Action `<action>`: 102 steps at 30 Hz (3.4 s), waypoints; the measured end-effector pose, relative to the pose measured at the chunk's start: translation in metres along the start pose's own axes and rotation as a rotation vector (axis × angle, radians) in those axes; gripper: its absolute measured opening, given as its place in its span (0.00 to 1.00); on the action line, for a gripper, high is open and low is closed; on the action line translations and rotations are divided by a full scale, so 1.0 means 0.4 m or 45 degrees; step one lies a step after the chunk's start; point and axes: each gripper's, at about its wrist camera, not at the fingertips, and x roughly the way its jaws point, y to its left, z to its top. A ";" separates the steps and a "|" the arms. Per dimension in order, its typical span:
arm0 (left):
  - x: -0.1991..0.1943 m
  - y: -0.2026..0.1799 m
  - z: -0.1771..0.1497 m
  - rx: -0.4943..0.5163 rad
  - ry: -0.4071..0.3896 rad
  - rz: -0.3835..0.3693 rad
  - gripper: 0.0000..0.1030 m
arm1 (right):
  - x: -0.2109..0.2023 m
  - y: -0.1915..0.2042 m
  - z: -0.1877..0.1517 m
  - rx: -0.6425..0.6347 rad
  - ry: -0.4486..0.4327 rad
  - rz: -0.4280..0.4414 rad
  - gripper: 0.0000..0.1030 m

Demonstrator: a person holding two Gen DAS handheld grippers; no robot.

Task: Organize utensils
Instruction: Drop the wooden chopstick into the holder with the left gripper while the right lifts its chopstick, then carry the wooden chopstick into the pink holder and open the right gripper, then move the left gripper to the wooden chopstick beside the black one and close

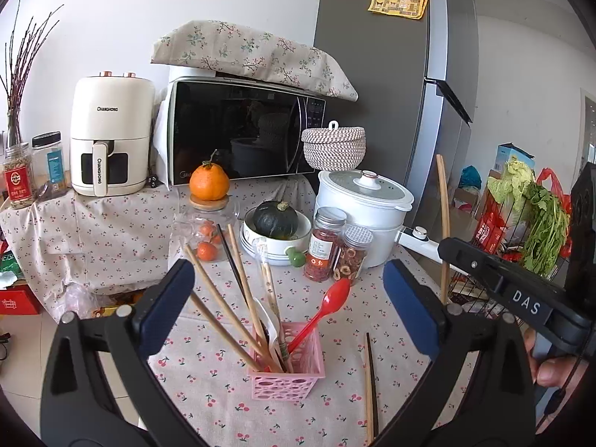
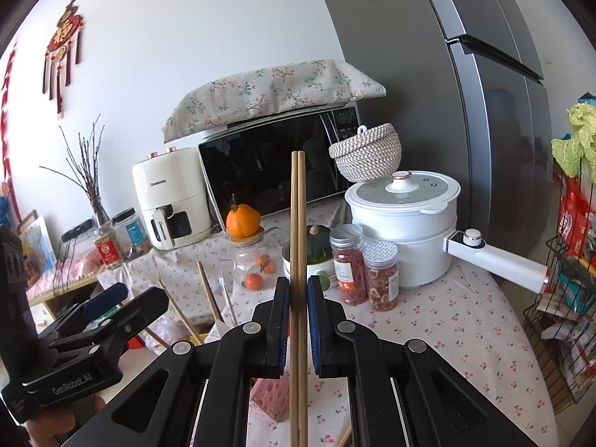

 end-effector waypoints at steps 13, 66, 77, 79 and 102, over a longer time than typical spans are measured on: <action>-0.042 0.075 -0.076 -0.012 0.353 0.005 0.99 | 0.022 0.087 0.012 0.018 -0.124 0.042 0.09; 0.004 0.136 -0.148 0.049 0.679 0.051 0.99 | 0.067 0.122 -0.043 -0.098 -0.134 -0.260 1.00; 0.014 0.088 -0.156 0.125 0.671 0.065 0.99 | 0.007 0.045 -0.059 -0.113 0.014 -0.340 1.00; 0.019 0.076 -0.163 0.140 0.677 0.069 0.99 | 0.003 0.022 -0.068 -0.093 0.050 -0.348 1.00; 0.107 -0.088 -0.269 0.299 0.828 0.061 0.99 | 0.059 -0.233 -0.229 0.174 0.796 -0.386 1.00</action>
